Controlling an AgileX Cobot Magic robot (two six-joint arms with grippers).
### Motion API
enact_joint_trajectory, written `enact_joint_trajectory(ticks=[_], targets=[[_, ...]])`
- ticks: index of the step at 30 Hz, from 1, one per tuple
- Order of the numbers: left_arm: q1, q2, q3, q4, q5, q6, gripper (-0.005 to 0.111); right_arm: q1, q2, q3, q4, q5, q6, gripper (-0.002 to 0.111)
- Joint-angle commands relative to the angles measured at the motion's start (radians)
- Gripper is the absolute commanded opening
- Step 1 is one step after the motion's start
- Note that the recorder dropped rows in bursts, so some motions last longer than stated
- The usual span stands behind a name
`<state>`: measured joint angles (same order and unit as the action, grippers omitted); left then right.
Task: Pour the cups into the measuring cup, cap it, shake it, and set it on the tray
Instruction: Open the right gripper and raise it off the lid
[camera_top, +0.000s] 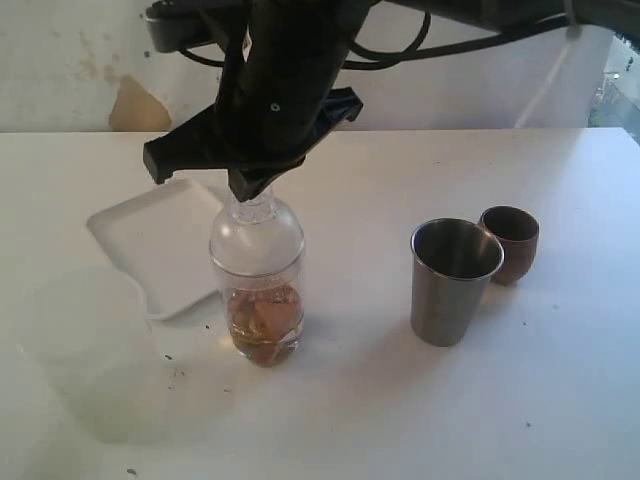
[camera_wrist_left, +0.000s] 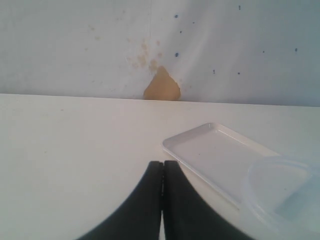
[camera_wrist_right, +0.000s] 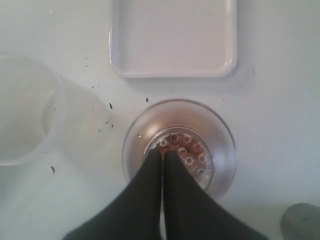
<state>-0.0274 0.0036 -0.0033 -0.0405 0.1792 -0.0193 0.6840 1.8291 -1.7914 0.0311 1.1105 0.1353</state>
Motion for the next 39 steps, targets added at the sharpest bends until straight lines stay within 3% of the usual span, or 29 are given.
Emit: enact_joint_trajectory(ticks=[1, 14, 39], targets=[[0.004, -0.004, 0.003, -0.005, -0.007, -0.003, 0.001, 0.002, -0.041, -0.001, -0.031, -0.026, 0.001, 0.000], [0.004, -0.004, 0.003, -0.005, -0.007, -0.003, 0.001, 0.002, -0.042, 0.104, -0.031, -0.035, 0.001, 0.000], [0.004, -0.004, 0.003, -0.005, -0.007, -0.003, 0.001, 0.002, -0.075, 0.107, -0.039, -0.159, 0.003, 0.000]])
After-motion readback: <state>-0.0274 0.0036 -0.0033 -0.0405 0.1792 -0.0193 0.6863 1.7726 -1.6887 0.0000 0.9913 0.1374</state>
